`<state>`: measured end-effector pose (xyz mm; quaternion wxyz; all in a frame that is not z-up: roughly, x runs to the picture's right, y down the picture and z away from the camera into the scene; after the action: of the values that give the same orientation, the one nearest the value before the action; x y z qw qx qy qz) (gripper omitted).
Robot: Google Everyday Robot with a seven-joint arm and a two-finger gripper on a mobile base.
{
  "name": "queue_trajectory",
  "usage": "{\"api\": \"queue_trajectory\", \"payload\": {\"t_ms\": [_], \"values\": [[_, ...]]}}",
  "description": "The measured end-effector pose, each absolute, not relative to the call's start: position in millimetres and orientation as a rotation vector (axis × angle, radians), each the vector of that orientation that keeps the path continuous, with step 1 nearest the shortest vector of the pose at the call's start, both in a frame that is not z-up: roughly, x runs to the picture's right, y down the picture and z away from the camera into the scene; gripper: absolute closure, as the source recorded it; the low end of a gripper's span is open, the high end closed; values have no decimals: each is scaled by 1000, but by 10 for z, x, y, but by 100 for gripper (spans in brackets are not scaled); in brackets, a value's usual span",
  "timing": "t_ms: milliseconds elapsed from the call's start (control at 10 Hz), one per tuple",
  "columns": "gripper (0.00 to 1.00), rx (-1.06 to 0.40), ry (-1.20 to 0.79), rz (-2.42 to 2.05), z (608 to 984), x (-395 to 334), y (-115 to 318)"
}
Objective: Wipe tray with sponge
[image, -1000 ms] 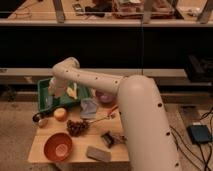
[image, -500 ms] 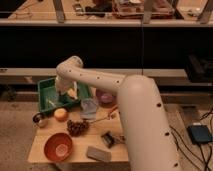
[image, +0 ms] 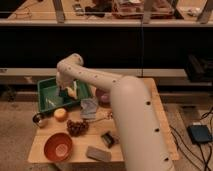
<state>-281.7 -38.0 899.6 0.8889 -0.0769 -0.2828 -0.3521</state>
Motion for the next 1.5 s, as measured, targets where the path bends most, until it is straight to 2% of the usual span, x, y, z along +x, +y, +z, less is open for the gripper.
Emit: {"api": "queue_trajectory", "payload": {"t_ms": [400,800,1100,1500], "values": [[100,-140,-628,-750,9069,-3321,-464],[100,-164,-736,-783,8821,-3597,-248],[100,-201,-771,-814,8546,-3549,9],[100,-243,-736,-812,8457,-3129,104]]}}
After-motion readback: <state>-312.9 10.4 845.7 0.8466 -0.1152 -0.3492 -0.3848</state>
